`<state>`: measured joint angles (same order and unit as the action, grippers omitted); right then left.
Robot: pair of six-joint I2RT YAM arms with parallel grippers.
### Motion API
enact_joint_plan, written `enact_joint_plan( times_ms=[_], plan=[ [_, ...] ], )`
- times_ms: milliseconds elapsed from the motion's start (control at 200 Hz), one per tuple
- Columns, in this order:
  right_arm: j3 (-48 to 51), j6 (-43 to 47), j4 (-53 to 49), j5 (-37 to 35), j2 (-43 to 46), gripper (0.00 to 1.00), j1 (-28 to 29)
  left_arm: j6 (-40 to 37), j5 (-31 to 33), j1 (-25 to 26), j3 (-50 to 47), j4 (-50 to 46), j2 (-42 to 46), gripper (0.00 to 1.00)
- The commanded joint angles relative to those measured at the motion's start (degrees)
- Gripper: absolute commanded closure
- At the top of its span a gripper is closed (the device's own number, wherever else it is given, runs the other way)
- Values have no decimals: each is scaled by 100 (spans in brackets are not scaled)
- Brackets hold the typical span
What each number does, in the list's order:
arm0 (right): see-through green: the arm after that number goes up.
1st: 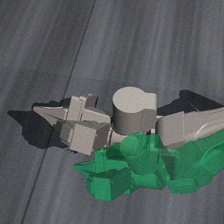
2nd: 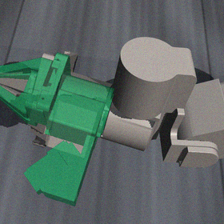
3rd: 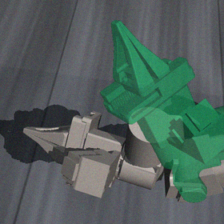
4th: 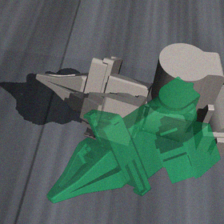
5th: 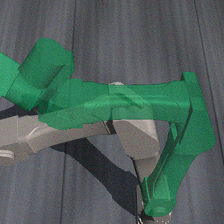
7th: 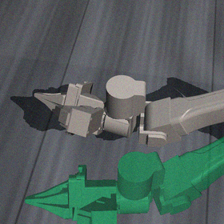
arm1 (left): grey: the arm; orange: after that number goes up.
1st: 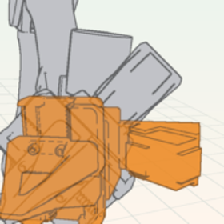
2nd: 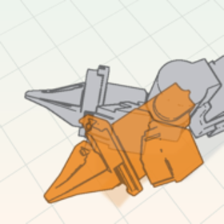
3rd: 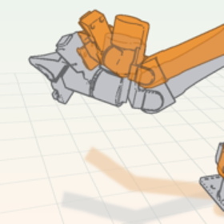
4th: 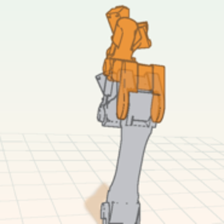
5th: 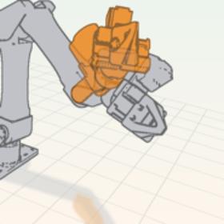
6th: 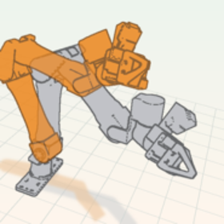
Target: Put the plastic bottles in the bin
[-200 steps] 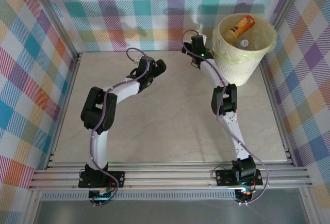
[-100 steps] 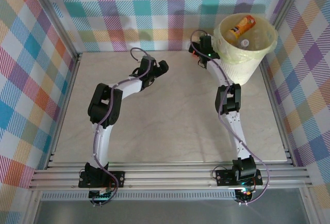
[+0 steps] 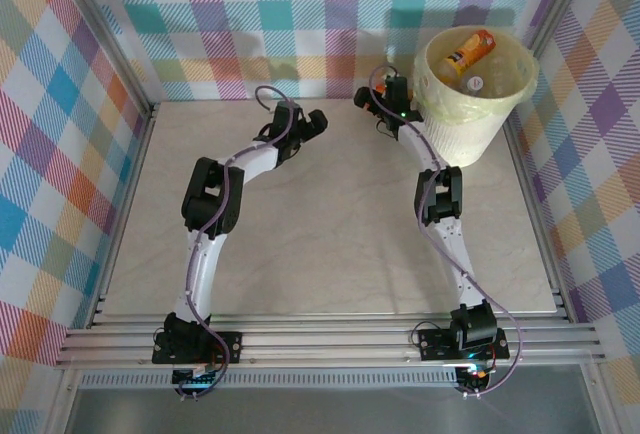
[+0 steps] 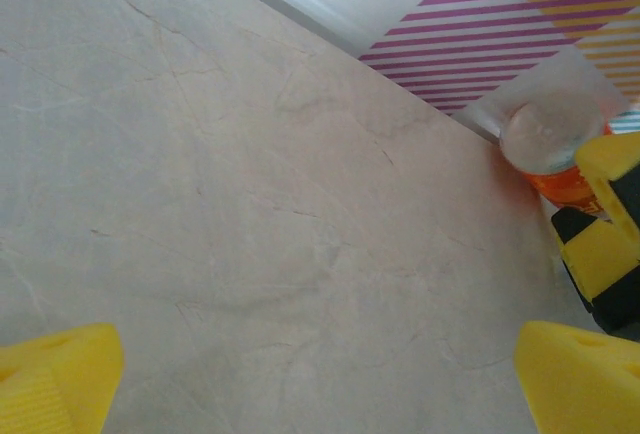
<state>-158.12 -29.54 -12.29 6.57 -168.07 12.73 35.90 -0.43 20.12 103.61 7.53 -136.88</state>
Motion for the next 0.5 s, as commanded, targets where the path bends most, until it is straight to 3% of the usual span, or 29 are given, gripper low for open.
enact_joint_plan(
  times_ms=[0, 90, 145, 300, 495],
  plan=[
    [-305, 669, 212, 988, 143, 0, 300, -131, -125, -78, 196, -12, -10, 0],
    [92, 1436, -156, 221, 659, 0, 475, -159, -164, -103, 149, -27, 81, 0],
    [727, 1373, 43, -248, 1024, 0, 438, -166, -172, -105, 91, 2, 132, 0],
    [2080, 888, 522, -684, 1875, 0, 248, -180, -286, -105, 103, 159, 98, 0],
    [1723, 363, -100, -1974, 1625, 0, 163, -263, -579, -105, 612, 181, -246, 0]
  ],
)
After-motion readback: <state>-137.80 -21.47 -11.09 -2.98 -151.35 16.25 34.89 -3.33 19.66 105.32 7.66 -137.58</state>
